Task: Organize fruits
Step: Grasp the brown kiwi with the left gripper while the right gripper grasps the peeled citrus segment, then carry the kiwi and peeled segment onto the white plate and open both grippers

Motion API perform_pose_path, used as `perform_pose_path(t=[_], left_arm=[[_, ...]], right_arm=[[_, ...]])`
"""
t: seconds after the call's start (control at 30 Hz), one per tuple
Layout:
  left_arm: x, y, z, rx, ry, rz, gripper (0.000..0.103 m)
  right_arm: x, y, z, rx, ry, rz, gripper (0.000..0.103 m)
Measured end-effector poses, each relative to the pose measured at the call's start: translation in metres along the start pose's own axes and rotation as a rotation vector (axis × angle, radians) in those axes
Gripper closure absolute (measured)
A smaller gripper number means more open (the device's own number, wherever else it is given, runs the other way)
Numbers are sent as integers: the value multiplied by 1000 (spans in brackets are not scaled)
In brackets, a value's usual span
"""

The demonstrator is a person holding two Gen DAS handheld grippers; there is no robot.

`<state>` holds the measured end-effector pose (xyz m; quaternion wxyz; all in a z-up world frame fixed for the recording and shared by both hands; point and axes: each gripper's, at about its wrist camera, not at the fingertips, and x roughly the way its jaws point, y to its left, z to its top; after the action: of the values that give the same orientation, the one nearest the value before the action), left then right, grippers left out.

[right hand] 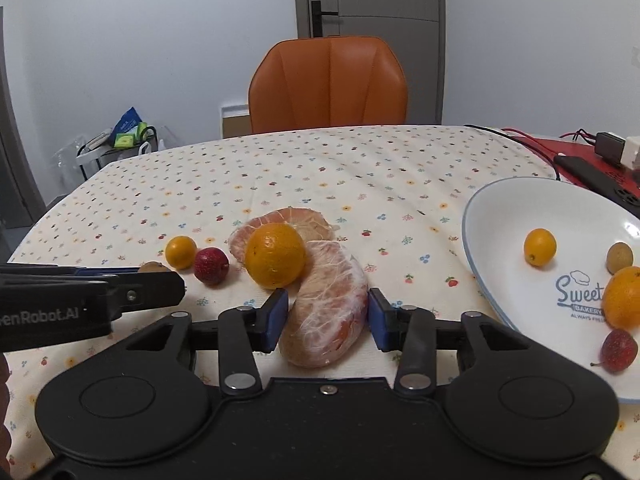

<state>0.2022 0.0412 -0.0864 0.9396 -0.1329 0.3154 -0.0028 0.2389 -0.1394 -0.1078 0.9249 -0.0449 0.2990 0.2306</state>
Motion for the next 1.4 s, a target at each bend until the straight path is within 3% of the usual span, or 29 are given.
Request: perform_pose_path(t=[0.4, 1.4], left_arm=[[-18, -12, -3, 8, -22, -13, 77], [-20, -106, 0, 141, -55, -110, 77]], right_arm=[[-28, -4, -10, 28, -21, 73, 65], [-102, -77, -10, 125, -174, 14, 65]])
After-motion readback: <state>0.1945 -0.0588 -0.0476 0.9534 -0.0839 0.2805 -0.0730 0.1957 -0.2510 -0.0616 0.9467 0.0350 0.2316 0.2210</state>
